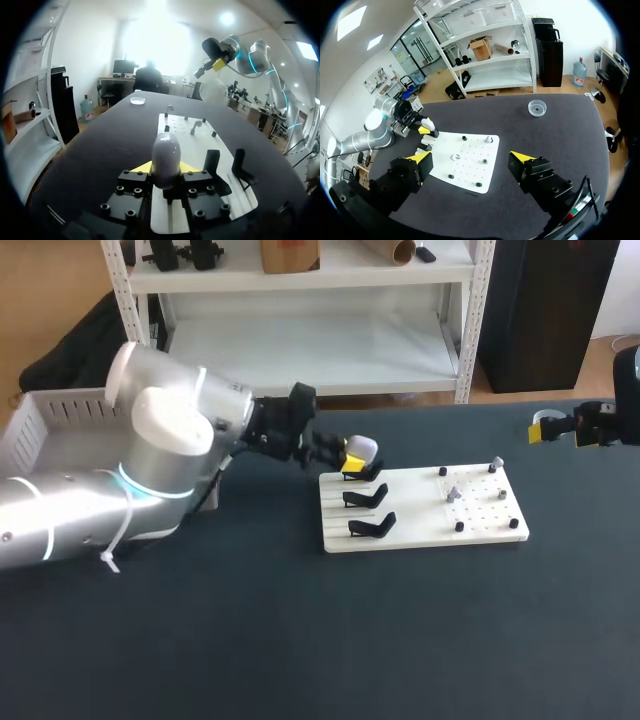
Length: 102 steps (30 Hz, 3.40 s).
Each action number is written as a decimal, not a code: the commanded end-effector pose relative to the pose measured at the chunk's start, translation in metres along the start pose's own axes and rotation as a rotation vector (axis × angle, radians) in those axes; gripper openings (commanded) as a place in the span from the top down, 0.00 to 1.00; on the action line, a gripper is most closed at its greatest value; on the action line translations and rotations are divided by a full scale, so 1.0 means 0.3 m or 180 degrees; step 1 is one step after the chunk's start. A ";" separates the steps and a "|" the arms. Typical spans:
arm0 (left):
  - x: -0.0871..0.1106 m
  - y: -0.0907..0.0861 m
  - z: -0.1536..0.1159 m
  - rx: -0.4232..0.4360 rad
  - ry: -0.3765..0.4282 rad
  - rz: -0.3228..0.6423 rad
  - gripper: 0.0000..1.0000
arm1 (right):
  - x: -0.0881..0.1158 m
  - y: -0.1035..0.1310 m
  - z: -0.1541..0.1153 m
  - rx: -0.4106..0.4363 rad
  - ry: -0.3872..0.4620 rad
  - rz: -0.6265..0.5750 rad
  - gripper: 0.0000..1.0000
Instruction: Pick up each earbud case from the left stands, insert the matching earbuds, close the lid, and place the case in the box.
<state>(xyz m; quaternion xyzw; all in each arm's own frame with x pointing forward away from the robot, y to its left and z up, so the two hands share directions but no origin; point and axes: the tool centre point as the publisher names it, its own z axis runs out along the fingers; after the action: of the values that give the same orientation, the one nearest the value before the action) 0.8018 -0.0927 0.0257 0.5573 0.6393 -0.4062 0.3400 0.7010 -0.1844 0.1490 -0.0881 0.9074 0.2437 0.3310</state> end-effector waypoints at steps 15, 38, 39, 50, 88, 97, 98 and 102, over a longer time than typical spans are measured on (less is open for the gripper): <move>-0.214 -0.076 -0.162 -0.0556 0.0027 0.0122 1.00 | -0.001 0.107 0.089 -0.0020 0.0098 -0.0075 0.00; -0.303 -0.178 -0.060 -0.0514 0.0072 0.0318 1.00 | 0.003 0.429 0.356 -0.0332 0.0426 -0.0357 0.00; -0.299 -0.183 -0.059 -0.0501 0.0075 0.0320 1.00 | 0.001 0.431 0.360 -0.0333 0.0431 -0.0359 0.00; -0.267 -0.222 -0.058 -0.0420 0.0145 0.0343 1.00 | -0.034 0.427 0.391 -0.0327 0.0530 -0.0391 0.00; -0.307 -0.202 -0.165 -0.0053 -0.0724 0.0191 1.00 | -0.028 0.160 0.226 0.0638 0.0695 -0.0774 0.00; -0.360 -0.187 -0.222 0.0184 -0.1167 0.0381 1.00 | 0.036 0.035 0.246 0.1200 0.1107 -0.0958 0.00; -0.360 -0.183 -0.226 0.0158 -0.1172 0.0365 1.00 | 0.042 0.026 0.247 0.1226 0.1122 -0.0941 0.00; -0.360 -0.176 -0.233 0.0116 -0.1168 0.0390 1.00 | 0.062 0.002 0.260 0.1347 0.1205 -0.0996 0.00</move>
<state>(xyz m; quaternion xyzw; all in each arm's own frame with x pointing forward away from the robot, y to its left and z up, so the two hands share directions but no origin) 0.7646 -0.0789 0.1611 0.5176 0.5260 -0.4909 0.4631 0.7290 -0.1488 0.0898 -0.2133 0.9580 0.0333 0.1889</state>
